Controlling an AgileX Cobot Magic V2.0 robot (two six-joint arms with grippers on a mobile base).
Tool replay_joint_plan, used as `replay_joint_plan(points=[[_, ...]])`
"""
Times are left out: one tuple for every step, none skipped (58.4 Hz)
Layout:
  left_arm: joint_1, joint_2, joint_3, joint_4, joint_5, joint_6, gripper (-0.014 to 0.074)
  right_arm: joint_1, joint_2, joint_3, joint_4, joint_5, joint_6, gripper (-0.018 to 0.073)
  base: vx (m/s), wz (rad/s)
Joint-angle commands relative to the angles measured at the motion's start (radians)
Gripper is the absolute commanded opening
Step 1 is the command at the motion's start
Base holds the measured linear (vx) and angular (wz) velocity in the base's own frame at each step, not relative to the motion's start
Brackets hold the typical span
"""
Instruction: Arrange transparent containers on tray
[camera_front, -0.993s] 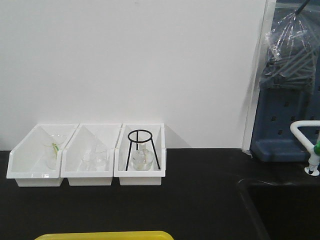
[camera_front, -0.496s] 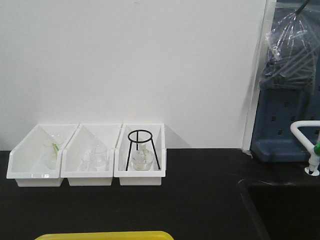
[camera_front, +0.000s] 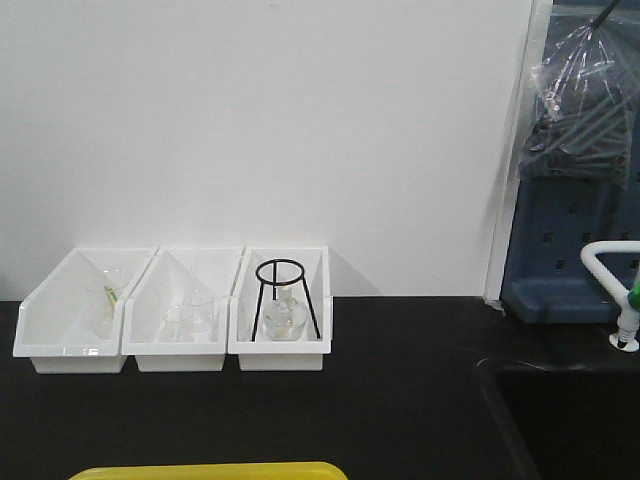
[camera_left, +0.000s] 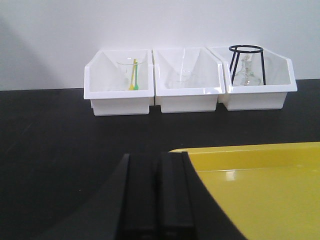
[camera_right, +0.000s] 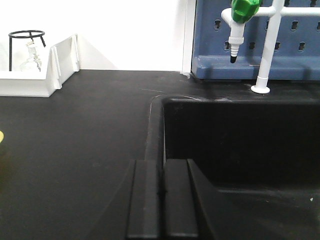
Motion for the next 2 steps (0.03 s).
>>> replay_joint_plan(points=[[0.002,-0.013,0.031,-0.006,-0.081,-0.005,-0.0006,-0.001,0.012,0.010,-0.001,-0.081,-0.007,-0.0011,0.00,0.00],[0.002,-0.013,0.031,-0.006,-0.081,-0.005,-0.0006,-0.001,0.012,0.010,-0.001,-0.081,-0.007,-0.0011,0.00,0.00]])
